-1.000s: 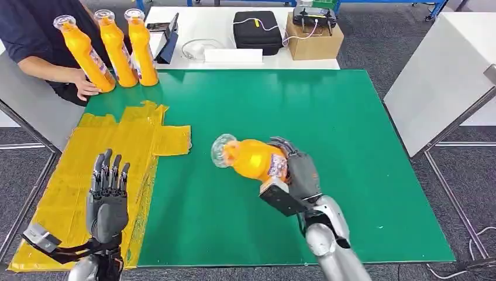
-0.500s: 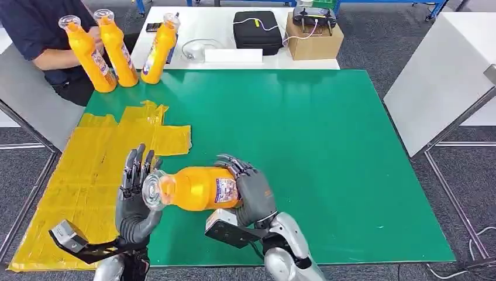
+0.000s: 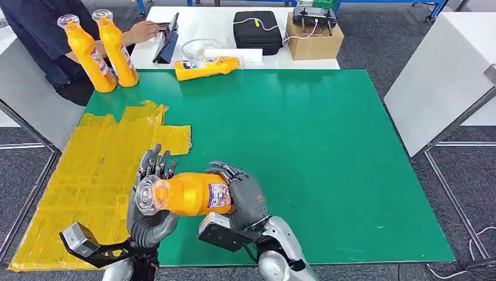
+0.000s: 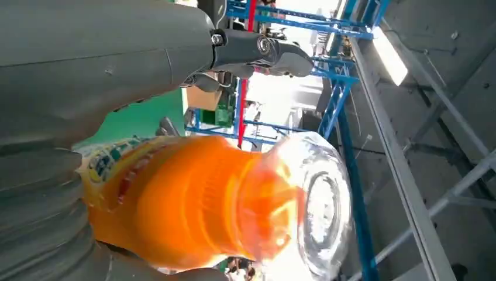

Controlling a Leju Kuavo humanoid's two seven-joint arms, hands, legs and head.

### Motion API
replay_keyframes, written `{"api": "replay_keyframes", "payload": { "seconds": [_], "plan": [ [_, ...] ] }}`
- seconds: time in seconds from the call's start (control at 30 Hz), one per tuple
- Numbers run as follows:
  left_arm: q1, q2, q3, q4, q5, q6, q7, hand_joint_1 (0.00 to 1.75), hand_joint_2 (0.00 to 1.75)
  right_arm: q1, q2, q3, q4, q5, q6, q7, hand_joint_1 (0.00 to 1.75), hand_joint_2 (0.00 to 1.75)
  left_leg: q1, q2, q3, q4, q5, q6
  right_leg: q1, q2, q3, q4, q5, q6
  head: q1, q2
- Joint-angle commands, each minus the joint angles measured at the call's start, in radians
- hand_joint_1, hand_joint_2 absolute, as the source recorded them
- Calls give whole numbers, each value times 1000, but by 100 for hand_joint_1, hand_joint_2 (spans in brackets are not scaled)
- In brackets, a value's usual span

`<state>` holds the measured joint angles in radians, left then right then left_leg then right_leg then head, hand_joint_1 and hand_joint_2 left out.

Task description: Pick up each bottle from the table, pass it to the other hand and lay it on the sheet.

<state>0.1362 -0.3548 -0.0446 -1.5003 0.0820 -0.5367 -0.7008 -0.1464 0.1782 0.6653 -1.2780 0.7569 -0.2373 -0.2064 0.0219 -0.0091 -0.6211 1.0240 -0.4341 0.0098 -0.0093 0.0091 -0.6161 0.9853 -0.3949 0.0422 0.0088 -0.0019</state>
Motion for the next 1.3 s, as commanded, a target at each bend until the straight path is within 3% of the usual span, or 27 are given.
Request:
{"api": "replay_keyframes", "payload": {
  "seconds": [0.03, 0.8, 0.87, 1.3],
  "plan": [
    [-10, 36, -27, 9, 1, -6, 3, 0, 175, -32, -29, 0, 62, -5, 5, 3, 175, 175, -1, 2, 7, -3, -2, 1, -1, -1, 6, -1, -2, -2, 0, 0],
    [-29, 75, -87, 45, -75, 37, 3, 0, 175, -51, -6, 41, 120, 30, 36, 6, 175, 175, -1, 1, 5, -2, -1, 1, 0, 0, 4, -1, -1, -1, 0, 0],
    [-33, 96, -126, 50, -129, 95, 3, 175, 175, -55, -2, 51, 121, 34, 38, 5, 175, 175, -1, 1, 2, -1, 0, 0, 0, 0, 2, -1, 0, -1, 0, 0],
    [-35, 123, -174, 48, -124, 142, 3, 175, 175, -50, -3, 76, 126, 45, 41, 10, 175, 175, -1, 1, 4, -2, -1, 1, 0, 0, 3, -1, -1, -1, 0, 0]
  ]
}}
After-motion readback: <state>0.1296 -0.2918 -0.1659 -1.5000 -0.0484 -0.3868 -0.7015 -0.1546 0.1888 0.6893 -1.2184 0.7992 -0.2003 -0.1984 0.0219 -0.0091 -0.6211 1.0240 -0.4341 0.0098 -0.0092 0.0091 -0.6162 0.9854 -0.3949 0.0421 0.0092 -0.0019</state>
